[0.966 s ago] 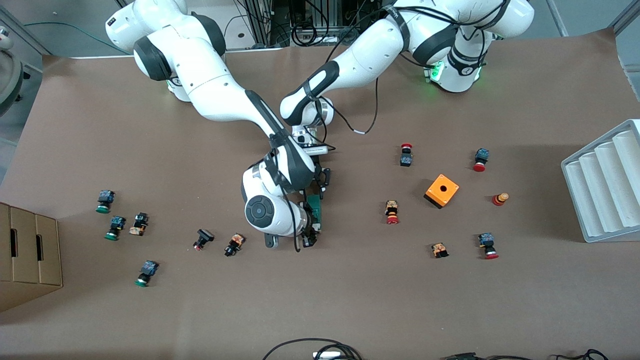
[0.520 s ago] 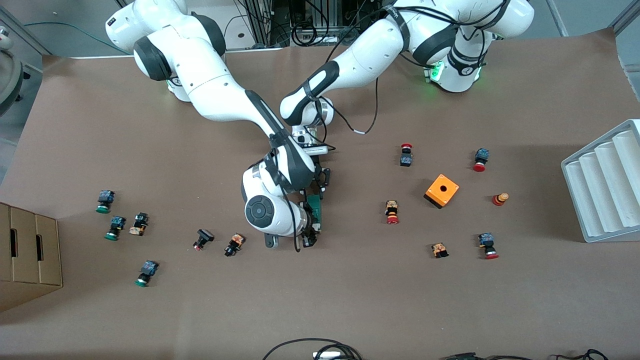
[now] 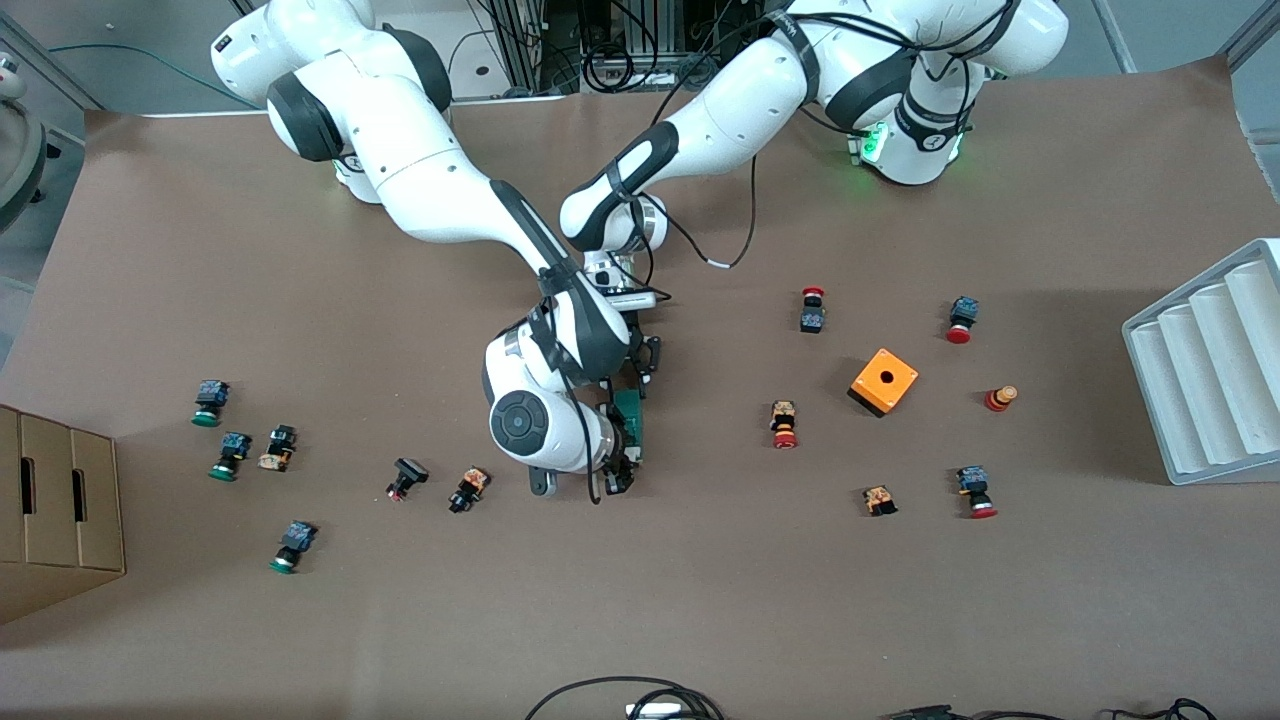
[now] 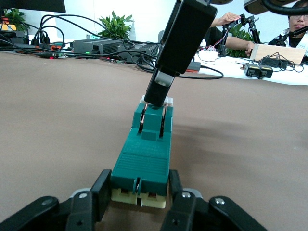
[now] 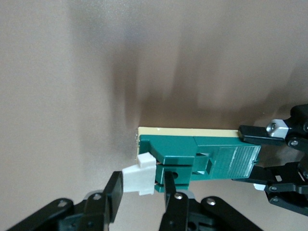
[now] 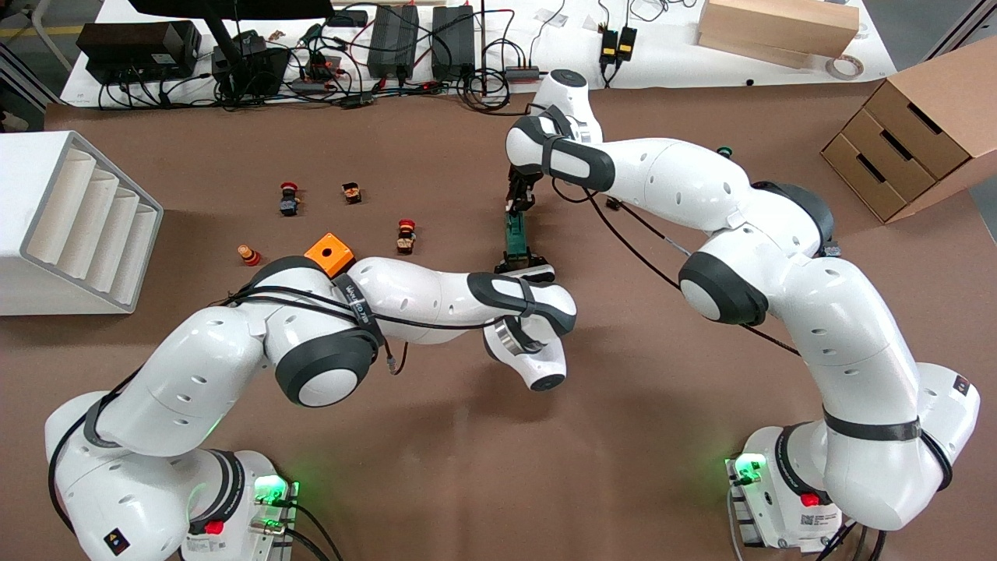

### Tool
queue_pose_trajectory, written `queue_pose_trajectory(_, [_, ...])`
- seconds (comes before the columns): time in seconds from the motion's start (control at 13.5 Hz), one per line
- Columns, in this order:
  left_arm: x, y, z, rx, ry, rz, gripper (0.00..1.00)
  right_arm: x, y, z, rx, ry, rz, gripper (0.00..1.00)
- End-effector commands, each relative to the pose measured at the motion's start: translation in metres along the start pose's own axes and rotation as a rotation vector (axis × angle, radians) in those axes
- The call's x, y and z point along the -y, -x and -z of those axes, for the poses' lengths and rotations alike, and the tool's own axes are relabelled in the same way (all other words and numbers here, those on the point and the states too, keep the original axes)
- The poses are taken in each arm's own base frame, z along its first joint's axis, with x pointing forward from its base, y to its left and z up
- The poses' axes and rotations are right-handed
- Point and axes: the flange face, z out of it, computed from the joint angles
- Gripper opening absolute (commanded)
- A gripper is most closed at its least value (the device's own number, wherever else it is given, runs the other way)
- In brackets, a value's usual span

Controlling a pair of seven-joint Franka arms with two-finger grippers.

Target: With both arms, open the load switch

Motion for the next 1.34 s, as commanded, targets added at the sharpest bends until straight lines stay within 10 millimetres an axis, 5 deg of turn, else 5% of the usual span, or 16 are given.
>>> queue_pose_trajectory(0.0, [-0.001, -0.002, 0.003, -0.002, -0.009, 0.001, 0.55, -0.01, 0.005, -0.003, 0.018, 0.043, -0.018, 0.41])
queue_pose_trajectory(1.26, [-0.001, -0.003, 0.003, 0.003, -0.007, 0.003, 0.56, -0.028, 0.013, 0.006, -0.001, 0.063, 0.013, 0.41])
